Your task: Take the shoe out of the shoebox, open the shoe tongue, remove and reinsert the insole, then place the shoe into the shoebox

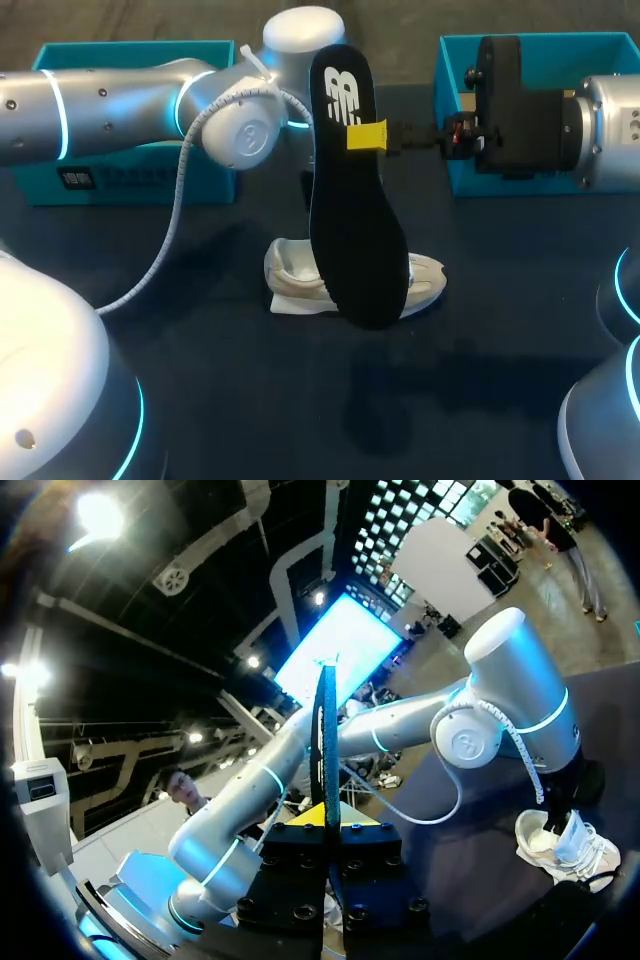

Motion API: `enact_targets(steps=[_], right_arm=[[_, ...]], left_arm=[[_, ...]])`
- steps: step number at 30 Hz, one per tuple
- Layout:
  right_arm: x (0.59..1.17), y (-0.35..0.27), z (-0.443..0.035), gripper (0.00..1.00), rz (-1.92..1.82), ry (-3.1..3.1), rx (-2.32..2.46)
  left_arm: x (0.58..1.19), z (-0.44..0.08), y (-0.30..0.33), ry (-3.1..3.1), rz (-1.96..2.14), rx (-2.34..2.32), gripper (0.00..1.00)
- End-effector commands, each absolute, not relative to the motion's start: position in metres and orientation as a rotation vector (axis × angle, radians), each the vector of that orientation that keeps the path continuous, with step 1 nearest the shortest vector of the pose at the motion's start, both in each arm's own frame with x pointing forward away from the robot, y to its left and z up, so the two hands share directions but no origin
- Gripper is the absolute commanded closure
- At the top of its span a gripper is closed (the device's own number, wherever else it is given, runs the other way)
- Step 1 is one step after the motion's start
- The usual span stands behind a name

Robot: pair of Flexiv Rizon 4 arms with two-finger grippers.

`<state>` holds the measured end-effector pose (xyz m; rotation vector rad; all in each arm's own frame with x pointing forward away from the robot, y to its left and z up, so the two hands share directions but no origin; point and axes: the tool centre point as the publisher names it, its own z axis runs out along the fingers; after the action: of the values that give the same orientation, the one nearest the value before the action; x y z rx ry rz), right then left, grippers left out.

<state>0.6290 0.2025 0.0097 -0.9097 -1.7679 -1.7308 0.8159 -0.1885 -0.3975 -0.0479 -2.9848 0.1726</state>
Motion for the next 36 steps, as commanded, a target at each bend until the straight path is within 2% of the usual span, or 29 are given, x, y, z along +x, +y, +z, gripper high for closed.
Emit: enact_targets(steps=[1, 3, 5, 7, 16, 36], right_arm=[[0.628, 0.205, 0.01, 1.0, -1.729, -1.769, -0.917], [0.628, 0.205, 0.01, 1.0, -1.729, -1.769, -0.917], [0.628, 0.205, 0.01, 1.0, -1.729, -1.769, -0.917], [0.628, 0.205, 0.01, 1.0, -1.729, -1.769, -0.917], [0.628, 0.205, 0.01, 1.0, -1.729, -1.769, -0.917], [0.628, 0.205, 0.01, 1.0, -1.729, -1.769, -0.917]], left_arm=[[0.816, -0.4, -0.19, -2.981, 0.17, -0.06, 0.58], [0.815, -0.401, -0.19, -2.978, 0.169, -0.065, 0.63], [0.814, -0.402, -0.189, -2.973, 0.166, -0.069, 0.74], [0.814, -0.403, -0.189, -2.97, 0.164, -0.074, 0.99], [0.815, -0.389, -0.182, -2.884, 0.246, -0.219, 1.0], [0.811, -0.356, -0.169, -2.452, 0.098, -1.075, 1.0]])
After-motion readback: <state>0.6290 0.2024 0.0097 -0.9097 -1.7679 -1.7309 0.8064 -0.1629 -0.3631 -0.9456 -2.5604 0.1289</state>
